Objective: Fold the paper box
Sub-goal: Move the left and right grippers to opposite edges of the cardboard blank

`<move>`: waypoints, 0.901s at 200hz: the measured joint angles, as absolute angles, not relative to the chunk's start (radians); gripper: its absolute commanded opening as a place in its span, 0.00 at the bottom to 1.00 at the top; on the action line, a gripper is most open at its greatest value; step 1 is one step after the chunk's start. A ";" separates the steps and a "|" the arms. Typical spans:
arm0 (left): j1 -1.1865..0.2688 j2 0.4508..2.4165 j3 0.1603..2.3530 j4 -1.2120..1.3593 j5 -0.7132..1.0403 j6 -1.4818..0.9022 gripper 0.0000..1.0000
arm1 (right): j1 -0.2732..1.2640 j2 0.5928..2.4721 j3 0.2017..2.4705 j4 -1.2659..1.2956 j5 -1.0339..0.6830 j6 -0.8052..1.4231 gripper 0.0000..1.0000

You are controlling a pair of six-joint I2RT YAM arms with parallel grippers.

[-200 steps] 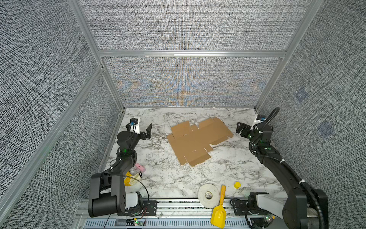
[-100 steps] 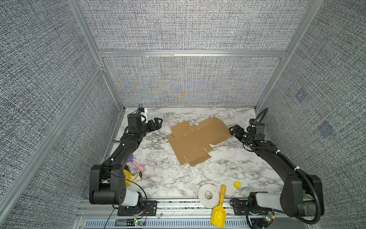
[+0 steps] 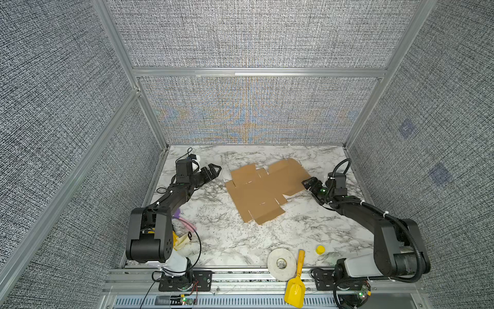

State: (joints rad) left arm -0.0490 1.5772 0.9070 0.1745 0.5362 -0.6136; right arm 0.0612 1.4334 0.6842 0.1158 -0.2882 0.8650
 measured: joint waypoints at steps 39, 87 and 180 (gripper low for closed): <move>-0.065 1.569 0.926 0.185 0.549 -0.530 0.99 | 0.066 1.462 0.630 0.215 -0.300 0.898 0.85; -0.067 1.539 0.771 0.218 0.499 -0.645 0.94 | 0.081 1.570 0.591 0.407 -0.297 0.982 0.77; -0.216 1.617 0.617 0.359 0.443 -1.016 0.97 | 0.101 1.666 0.595 0.585 -0.292 1.075 0.42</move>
State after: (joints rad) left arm -0.2165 1.6165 0.6170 0.3592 0.4431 -1.0157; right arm 0.1005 1.6657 0.5945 0.5854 -0.2920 1.0752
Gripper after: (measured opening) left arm 0.981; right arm 0.475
